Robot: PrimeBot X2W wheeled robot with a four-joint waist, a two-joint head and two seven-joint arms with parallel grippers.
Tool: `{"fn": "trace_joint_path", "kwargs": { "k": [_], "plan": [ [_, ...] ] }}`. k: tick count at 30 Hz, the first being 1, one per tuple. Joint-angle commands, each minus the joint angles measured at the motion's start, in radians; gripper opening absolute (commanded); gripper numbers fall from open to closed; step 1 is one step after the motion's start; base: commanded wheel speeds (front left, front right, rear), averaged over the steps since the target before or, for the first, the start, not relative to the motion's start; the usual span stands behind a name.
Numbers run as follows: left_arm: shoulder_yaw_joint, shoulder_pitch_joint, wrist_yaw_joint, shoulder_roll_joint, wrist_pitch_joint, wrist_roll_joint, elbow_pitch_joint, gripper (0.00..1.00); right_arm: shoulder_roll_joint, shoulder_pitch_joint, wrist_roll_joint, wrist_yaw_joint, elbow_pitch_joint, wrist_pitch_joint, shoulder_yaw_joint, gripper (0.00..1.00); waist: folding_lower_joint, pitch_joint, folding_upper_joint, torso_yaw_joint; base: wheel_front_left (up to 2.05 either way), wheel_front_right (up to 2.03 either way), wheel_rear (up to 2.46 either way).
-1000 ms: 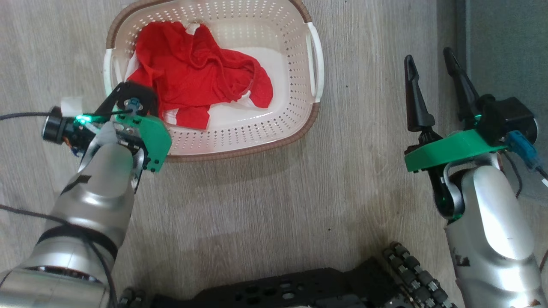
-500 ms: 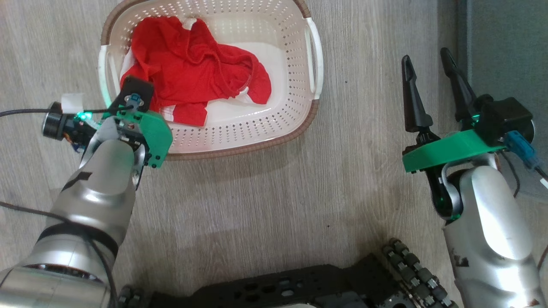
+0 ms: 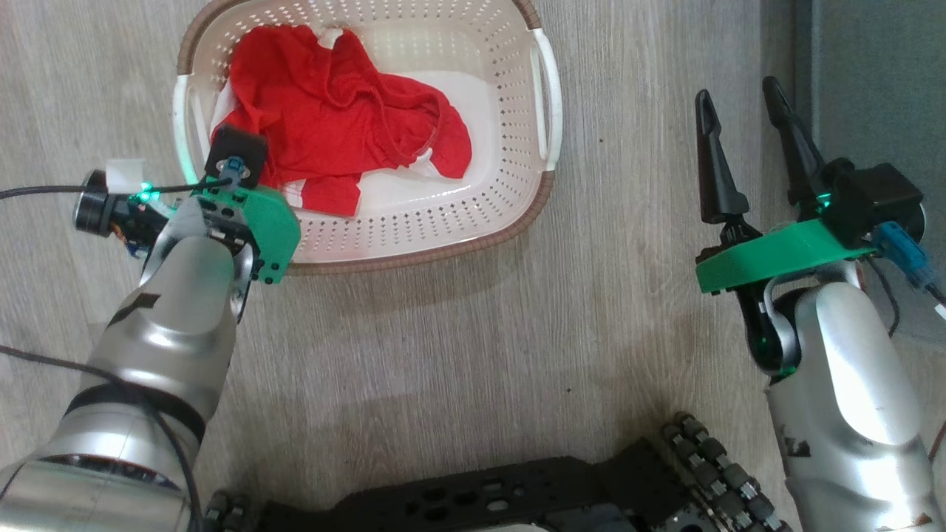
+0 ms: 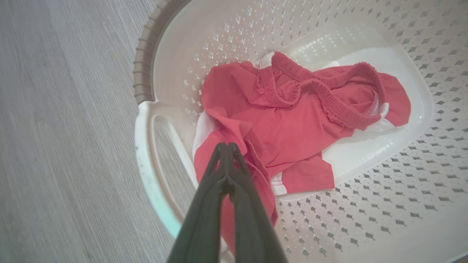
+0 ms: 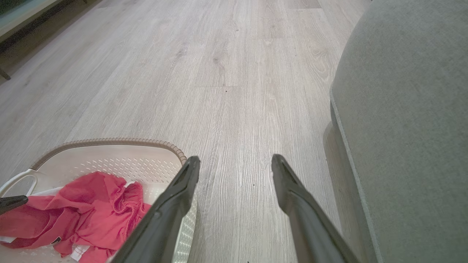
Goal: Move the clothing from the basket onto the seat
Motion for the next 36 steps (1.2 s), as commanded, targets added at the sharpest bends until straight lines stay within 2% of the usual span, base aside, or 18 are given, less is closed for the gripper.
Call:
{"fn": "trace_joint_path", "kwargs": {
  "k": [1,9,16,18,19,20,24,25,27,28,29,30,36],
  "plan": [
    [0.015,0.015,0.003,0.035,-0.005,-0.014,-0.022,0.00,0.003,0.018,-0.001,0.000,-0.026,-0.006,0.015,1.00,0.0000,-0.002,0.0000,0.002,0.00,0.00,0.00],
    [0.024,0.053,-0.014,0.024,-0.005,-0.050,-0.102,0.00,0.003,0.028,-0.008,0.000,-0.016,-0.006,0.005,1.00,0.0000,-0.033,0.0000,0.014,0.00,0.00,0.00],
    [0.084,0.145,-0.019,0.013,-0.005,-0.122,-0.271,0.00,0.003,0.048,-0.011,0.000,-0.005,-0.006,-0.007,1.00,0.0000,-0.104,0.0000,0.034,0.00,0.00,0.00],
    [0.115,0.194,-0.020,0.008,-0.005,-0.148,-0.361,0.00,0.003,0.061,-0.013,0.000,0.001,-0.006,-0.013,1.00,0.0000,-0.144,0.0000,0.044,0.00,0.00,0.00],
    [0.147,0.250,-0.023,0.001,-0.005,-0.169,-0.460,0.00,0.003,0.078,-0.017,0.000,0.007,-0.006,-0.022,1.00,0.0000,-0.189,0.0000,0.056,0.00,0.00,0.00],
    [0.147,0.250,-0.023,0.001,-0.005,-0.169,-0.460,0.00,0.003,0.078,-0.017,0.000,0.007,-0.006,-0.022,1.00,0.0000,-0.189,0.0000,0.056,0.00,0.00,0.00],
    [0.218,0.370,-0.035,-0.016,-0.005,-0.201,-0.658,0.00,0.003,0.117,-0.032,0.000,0.023,-0.006,-0.035,1.00,0.0000,-0.292,0.0000,0.076,0.00,0.00,0.00],
    [0.233,0.401,-0.040,-0.020,-0.005,-0.205,-0.698,0.10,0.003,0.127,-0.037,0.000,0.028,-0.006,-0.038,1.00,0.0000,-0.321,0.0000,0.080,0.00,0.00,0.00],
    [0.267,0.458,-0.046,-0.029,-0.005,-0.211,-0.777,0.45,0.003,0.147,-0.048,0.000,0.038,-0.006,-0.041,1.00,0.0000,-0.375,0.0000,0.086,0.00,0.00,0.00],
    [0.278,0.486,-0.051,-0.032,-0.005,-0.210,-0.809,0.71,0.003,0.157,-0.054,0.000,0.042,-0.006,-0.042,1.00,0.0000,-0.402,0.0000,0.089,0.00,0.00,0.00],
    [0.287,0.511,-0.055,-0.035,-0.005,-0.206,-0.840,0.92,0.003,0.167,-0.061,0.000,0.045,-0.006,-0.045,1.00,0.0000,-0.427,0.0000,0.093,0.00,0.00,0.00],
    [0.299,0.535,-0.057,-0.038,-0.005,-0.206,-0.866,1.00,0.003,0.176,-0.071,0.000,0.049,-0.006,-0.046,1.00,0.0000,-0.454,0.0000,0.095,0.00,0.00,0.00],
    [0.347,0.652,-0.072,-0.048,-0.005,-0.200,-0.948,1.00,-0.014,0.217,-0.094,0.000,0.064,-0.006,-0.043,1.00,0.0000,-0.581,0.0000,0.111,0.00,0.00,0.00]
  ]
}}
